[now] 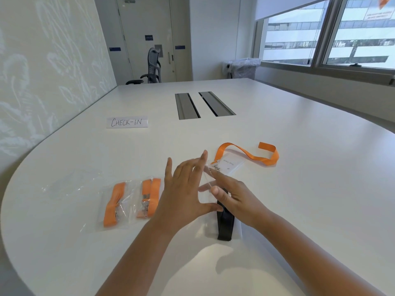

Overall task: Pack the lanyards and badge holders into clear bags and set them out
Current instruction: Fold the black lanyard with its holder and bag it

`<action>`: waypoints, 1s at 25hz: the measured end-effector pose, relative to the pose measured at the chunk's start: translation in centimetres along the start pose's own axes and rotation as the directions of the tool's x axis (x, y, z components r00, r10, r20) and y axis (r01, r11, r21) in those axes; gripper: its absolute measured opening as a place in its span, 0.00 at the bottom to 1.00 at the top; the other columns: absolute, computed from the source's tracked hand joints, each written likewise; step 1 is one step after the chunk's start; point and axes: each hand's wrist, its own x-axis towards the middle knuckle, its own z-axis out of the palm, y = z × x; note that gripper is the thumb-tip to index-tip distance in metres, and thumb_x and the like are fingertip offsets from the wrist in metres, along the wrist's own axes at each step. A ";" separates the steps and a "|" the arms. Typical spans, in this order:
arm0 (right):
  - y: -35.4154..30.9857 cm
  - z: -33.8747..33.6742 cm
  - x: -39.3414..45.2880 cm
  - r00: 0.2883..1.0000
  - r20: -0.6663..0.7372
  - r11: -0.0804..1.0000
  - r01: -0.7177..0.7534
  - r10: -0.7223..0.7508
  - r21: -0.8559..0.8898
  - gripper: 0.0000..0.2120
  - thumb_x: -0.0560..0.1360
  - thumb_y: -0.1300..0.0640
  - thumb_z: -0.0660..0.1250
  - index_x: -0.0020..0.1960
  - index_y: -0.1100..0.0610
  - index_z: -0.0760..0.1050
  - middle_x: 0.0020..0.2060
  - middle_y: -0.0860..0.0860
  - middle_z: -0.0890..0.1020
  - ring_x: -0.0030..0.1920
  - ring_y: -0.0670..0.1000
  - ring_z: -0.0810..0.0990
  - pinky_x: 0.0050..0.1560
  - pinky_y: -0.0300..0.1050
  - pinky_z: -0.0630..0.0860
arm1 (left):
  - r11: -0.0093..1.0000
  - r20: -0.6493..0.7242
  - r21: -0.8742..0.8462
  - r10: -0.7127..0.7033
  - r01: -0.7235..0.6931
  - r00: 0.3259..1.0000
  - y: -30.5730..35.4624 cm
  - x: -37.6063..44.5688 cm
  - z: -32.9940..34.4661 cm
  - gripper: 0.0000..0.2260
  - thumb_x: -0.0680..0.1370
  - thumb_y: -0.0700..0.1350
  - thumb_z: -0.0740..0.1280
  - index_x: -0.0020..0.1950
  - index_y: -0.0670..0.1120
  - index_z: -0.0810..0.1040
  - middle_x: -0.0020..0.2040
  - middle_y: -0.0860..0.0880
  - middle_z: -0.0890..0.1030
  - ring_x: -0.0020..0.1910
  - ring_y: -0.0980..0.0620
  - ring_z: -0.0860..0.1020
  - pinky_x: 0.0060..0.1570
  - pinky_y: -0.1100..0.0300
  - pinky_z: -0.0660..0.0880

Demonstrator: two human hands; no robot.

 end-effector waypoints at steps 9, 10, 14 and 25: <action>1.7 -3.0 0.7 0.847 -0.446 0.957 -0.255 0.289 0.136 0.08 0.78 0.44 0.56 0.46 0.45 0.72 0.49 0.47 0.81 0.39 0.42 0.79 0.41 0.38 0.73 | 0.871 -0.021 -0.470 -0.174 0.144 0.984 -0.2 0.0 -0.1 0.41 0.63 0.64 0.68 0.69 0.64 0.47 0.61 0.53 0.69 0.60 0.54 0.71 0.66 0.40 0.64; 2.4 -3.5 0.7 0.835 -0.374 0.908 -0.416 0.403 0.051 0.08 0.78 0.46 0.58 0.47 0.47 0.73 0.49 0.49 0.81 0.38 0.44 0.79 0.39 0.38 0.72 | 0.876 -0.011 -0.461 -0.167 0.143 0.986 -0.1 0.0 -0.1 0.42 0.63 0.65 0.68 0.69 0.65 0.46 0.63 0.52 0.69 0.61 0.53 0.71 0.66 0.39 0.63; 3.7 -3.9 0.8 0.724 -0.086 0.721 -0.690 0.685 -0.067 0.14 0.77 0.48 0.62 0.54 0.56 0.76 0.37 0.48 0.80 0.33 0.47 0.77 0.33 0.35 0.72 | 0.888 0.011 -0.437 -0.151 0.141 0.988 0.0 0.2 -0.1 0.44 0.62 0.65 0.70 0.69 0.64 0.46 0.67 0.49 0.69 0.63 0.53 0.70 0.66 0.38 0.63; 2.8 -4.4 0.5 0.647 -0.001 0.612 -0.721 0.763 0.327 0.04 0.71 0.56 0.71 0.45 0.55 0.82 0.37 0.52 0.84 0.31 0.47 0.79 0.28 0.34 0.75 | 0.701 0.036 -0.684 -0.244 0.201 0.969 0.2 0.0 0.2 0.48 0.56 0.79 0.57 0.69 0.62 0.46 0.62 0.70 0.62 0.60 0.72 0.67 0.57 0.78 0.62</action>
